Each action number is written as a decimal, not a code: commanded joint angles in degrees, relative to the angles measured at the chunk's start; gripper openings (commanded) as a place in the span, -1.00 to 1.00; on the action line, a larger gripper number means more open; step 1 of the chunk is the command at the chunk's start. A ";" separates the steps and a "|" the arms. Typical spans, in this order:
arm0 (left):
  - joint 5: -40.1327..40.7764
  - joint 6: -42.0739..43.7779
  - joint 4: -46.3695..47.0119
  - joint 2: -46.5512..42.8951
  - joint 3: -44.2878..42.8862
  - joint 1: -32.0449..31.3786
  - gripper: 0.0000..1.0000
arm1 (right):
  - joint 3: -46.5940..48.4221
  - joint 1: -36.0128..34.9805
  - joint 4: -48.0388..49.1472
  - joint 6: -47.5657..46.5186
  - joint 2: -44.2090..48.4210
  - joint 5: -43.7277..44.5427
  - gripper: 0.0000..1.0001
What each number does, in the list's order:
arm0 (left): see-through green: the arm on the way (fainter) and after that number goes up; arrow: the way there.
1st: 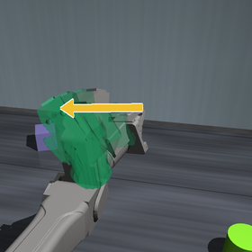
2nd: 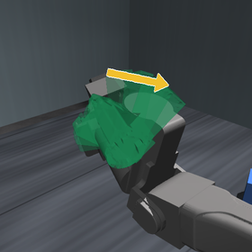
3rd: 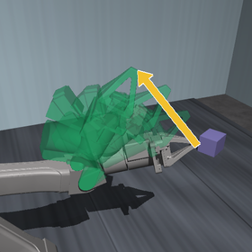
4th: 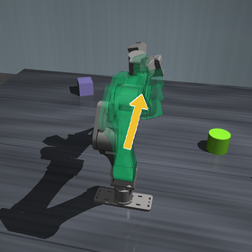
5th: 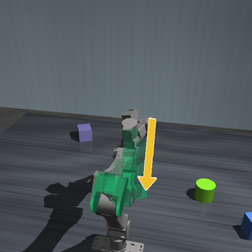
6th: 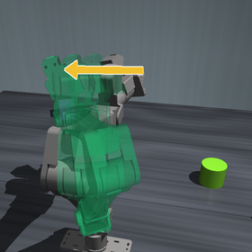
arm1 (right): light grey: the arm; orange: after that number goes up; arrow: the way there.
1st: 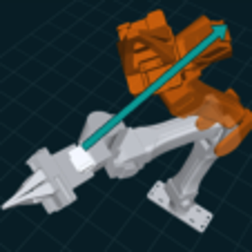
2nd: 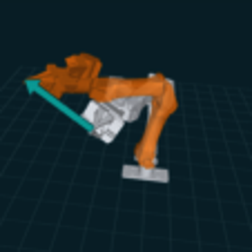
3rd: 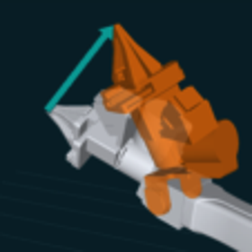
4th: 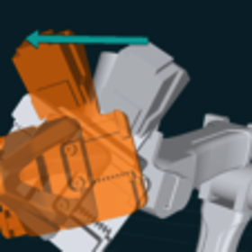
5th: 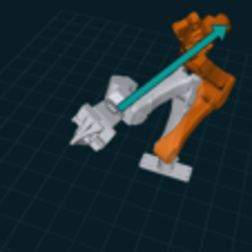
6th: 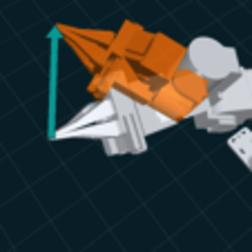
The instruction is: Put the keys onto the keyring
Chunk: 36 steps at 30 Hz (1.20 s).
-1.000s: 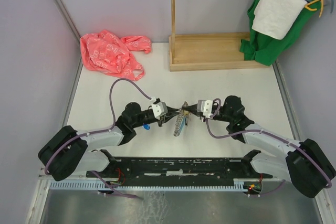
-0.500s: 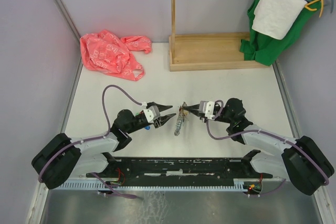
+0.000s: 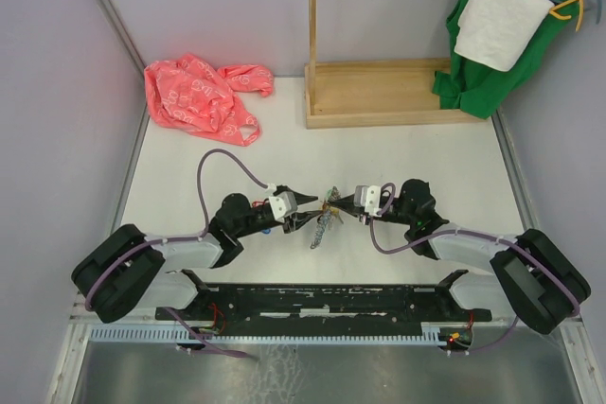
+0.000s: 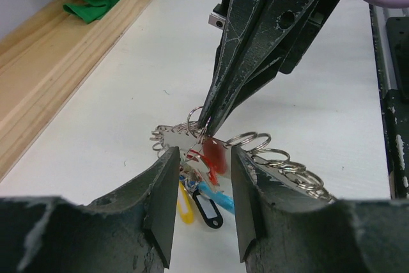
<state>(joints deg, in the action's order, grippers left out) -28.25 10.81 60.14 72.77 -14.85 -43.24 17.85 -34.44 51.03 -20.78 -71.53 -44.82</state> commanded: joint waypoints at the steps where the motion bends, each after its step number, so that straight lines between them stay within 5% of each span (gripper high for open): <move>1: -2.55 2.53 3.54 1.92 -2.90 -0.21 -0.13 | 0.70 0.15 5.84 0.76 0.07 -2.65 -0.99; 13: -3.53 4.23 -0.66 2.51 -4.82 -0.26 -0.49 | 1.75 0.14 1.04 -0.41 1.66 -4.66 -0.99; 29: -6.01 5.15 -3.53 3.01 -5.80 -0.35 -0.53 | 2.63 0.16 -1.34 -0.49 3.49 -4.97 -0.99; 36: -7.49 5.88 -4.85 3.42 -7.03 -0.84 -0.86 | 3.13 0.11 -1.70 0.46 3.25 -4.98 -0.99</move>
<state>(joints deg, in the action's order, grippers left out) -33.76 14.17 55.16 75.90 -19.22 -43.57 17.96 -34.37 46.24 -21.26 -69.71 -47.83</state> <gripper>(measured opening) 0.129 0.015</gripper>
